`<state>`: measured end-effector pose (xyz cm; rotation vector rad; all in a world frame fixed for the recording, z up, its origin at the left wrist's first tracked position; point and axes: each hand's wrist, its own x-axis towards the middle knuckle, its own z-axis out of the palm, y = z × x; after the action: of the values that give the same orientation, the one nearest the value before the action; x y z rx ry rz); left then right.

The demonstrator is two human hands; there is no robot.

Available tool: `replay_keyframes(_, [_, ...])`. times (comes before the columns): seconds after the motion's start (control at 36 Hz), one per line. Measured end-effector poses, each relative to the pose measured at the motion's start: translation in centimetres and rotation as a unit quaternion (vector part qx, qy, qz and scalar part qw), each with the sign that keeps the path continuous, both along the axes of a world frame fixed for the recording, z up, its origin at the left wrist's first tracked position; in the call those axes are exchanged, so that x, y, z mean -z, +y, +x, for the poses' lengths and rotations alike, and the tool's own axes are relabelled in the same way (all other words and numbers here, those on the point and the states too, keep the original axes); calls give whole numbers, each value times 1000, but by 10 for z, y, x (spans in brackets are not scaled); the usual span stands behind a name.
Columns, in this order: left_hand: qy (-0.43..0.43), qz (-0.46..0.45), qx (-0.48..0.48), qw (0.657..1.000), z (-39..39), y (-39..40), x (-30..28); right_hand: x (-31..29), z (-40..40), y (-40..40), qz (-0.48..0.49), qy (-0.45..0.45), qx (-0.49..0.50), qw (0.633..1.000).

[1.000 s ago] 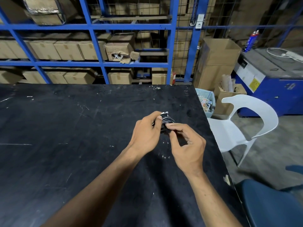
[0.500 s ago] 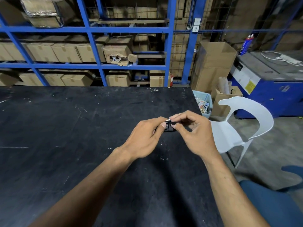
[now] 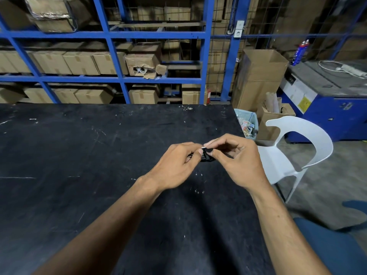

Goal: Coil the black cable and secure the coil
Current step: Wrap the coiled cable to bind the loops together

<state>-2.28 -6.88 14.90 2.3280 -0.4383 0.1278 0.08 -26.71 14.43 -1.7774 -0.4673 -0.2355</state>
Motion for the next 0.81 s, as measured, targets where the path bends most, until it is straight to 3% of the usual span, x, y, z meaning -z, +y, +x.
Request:
replay_keyframes(0.17, [82, 0, -6, 997, 2, -2, -1, 3, 1, -1, -12, -1, 10, 1000])
replay_keyframes(0.31, [76, -29, -68, 994, 2, -6, 4, 7, 4, 1, 15, -7, 25, 1000])
replay_keyframes(0.56, [81, 22, -6, 996, -3, -6, -5, 10, 8, 1, 55, 0, -1, 998])
replay_keyframes(0.81, [62, 10, -18, 998, -5, -6, -1, 6, 16, 0, 0, -12, -39, 999])
